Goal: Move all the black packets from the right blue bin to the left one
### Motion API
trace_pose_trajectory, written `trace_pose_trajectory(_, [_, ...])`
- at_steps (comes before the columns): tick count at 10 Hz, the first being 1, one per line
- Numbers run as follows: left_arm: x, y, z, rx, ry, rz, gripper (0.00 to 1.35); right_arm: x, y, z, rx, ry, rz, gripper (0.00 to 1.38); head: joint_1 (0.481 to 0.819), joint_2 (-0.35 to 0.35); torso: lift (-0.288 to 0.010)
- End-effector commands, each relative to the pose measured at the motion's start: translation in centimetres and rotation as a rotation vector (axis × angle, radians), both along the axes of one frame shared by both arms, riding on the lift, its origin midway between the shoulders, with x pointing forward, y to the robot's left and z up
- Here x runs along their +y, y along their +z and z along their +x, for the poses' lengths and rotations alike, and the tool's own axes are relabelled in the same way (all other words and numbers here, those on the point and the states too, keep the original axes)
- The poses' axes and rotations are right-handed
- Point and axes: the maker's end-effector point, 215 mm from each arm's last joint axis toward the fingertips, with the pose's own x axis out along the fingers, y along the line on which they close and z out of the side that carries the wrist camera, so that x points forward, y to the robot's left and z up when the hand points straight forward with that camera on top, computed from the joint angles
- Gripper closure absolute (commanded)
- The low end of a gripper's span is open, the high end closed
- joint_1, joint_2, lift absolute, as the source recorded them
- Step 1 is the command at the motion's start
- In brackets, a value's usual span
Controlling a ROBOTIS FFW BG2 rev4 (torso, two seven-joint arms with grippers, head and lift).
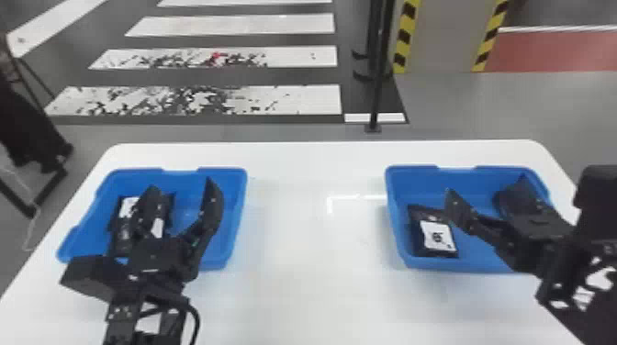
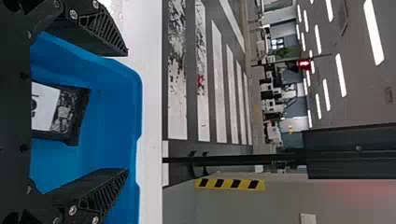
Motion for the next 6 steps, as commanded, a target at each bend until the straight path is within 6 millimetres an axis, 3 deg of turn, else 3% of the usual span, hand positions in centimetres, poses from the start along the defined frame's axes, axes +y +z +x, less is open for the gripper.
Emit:
trace_pose_trajectory(1, [-0.9,-0.5,-0.1,0.012,-0.02,-0.006,0.2,-0.4,-3.4,0.2,0.083,-0.007,0.007,0.16,0.695,0.037,-0.168])
trace_pose_trajectory(6, [-1.5,-1.9,0.1,0.058,-0.047,-0.014,0.23,1.6,-9.1,1.4,0.221,0.039,0.034,0.18,0.695,0.035,-0.168])
